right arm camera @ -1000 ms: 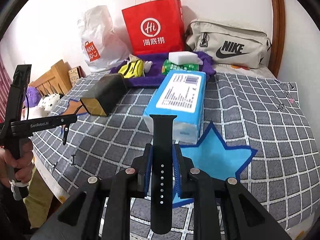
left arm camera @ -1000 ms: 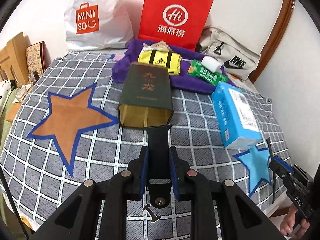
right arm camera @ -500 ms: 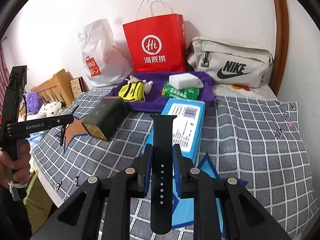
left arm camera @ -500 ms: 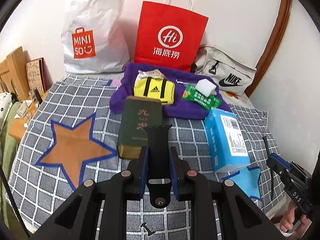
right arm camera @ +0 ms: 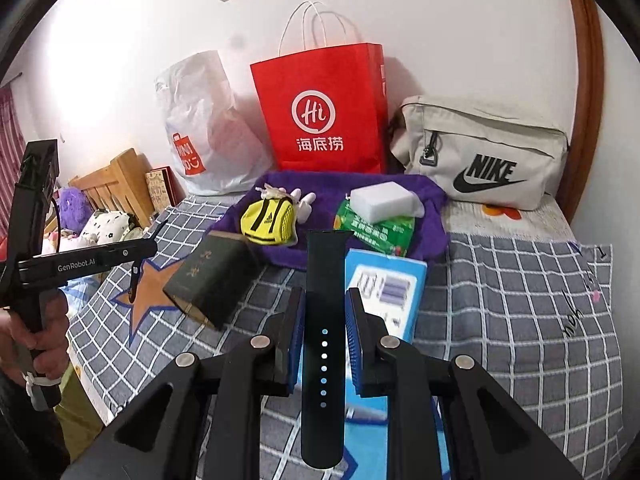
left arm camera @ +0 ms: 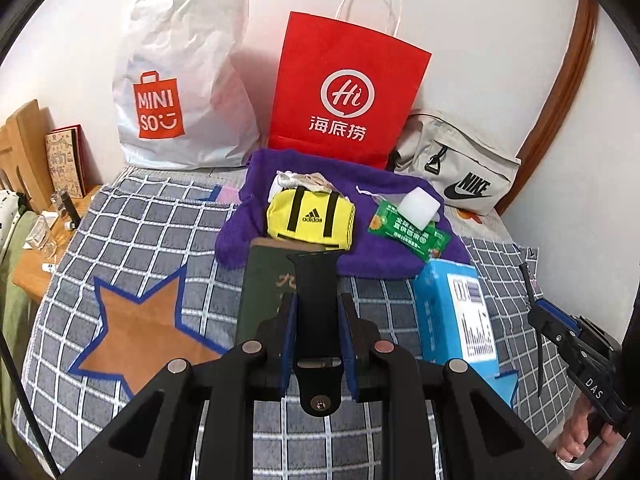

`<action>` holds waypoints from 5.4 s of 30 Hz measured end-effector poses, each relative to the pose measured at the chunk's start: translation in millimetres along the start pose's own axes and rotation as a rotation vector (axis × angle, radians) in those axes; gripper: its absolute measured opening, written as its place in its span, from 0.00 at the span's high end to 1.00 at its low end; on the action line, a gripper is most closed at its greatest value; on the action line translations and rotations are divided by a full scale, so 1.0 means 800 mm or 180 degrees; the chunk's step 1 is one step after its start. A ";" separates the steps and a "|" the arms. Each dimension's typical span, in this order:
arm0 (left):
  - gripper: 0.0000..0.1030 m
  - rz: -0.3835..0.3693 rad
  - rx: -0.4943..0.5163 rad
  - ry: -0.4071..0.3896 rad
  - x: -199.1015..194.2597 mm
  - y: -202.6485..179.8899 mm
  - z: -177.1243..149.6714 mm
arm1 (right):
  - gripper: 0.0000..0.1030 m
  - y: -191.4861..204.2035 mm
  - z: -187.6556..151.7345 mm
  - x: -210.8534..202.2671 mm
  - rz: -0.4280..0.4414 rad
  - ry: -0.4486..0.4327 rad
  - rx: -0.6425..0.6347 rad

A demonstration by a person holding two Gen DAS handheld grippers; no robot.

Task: Organize soft objects

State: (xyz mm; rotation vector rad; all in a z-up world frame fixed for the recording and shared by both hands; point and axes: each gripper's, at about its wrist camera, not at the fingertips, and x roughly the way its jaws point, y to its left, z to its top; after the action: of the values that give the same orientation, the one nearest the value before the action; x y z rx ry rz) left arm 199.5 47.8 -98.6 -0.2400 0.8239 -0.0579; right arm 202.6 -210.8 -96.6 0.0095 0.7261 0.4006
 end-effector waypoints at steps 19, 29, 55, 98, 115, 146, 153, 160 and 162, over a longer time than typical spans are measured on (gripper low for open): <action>0.81 -0.0021 -0.0030 0.0061 0.100 0.007 0.103 | 0.81 -0.051 0.112 0.109 0.0008 -0.0009 -0.0017; 0.81 -0.0067 -0.0080 0.0216 0.168 0.017 0.136 | 0.80 -0.080 0.149 0.187 0.0024 0.0185 -0.0013; 0.69 -0.0213 -0.0233 0.0603 0.249 0.030 0.145 | 0.71 -0.121 0.136 0.265 0.0244 0.0647 0.0261; 0.19 0.0148 0.0095 -0.0009 -0.078 -0.041 -0.014 | 0.05 0.047 0.015 -0.100 -0.0490 -0.0133 0.0096; 0.15 0.0388 0.0231 -0.0245 -0.162 -0.057 -0.078 | 0.05 0.061 -0.050 -0.183 -0.0586 -0.0336 0.0255; 0.14 0.0394 0.0284 -0.0348 -0.188 -0.068 -0.105 | 0.05 0.071 -0.069 -0.209 -0.0561 -0.0399 0.0261; 0.14 0.0393 0.0312 -0.0341 -0.190 -0.070 -0.108 | 0.05 0.071 -0.069 -0.211 -0.0564 -0.0403 0.0262; 0.14 0.0390 0.0315 -0.0354 -0.192 -0.070 -0.108 | 0.05 0.072 -0.069 -0.215 -0.0567 -0.0413 0.0265; 0.14 0.0396 0.0315 -0.0352 -0.192 -0.070 -0.108 | 0.05 0.072 -0.069 -0.216 -0.0569 -0.0417 0.0270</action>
State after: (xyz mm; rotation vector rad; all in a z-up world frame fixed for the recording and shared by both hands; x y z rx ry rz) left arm 33.9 -1.1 -31.6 -0.0976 0.7222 0.0312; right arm 29.6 -226.7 -18.3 0.0501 0.6086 0.1962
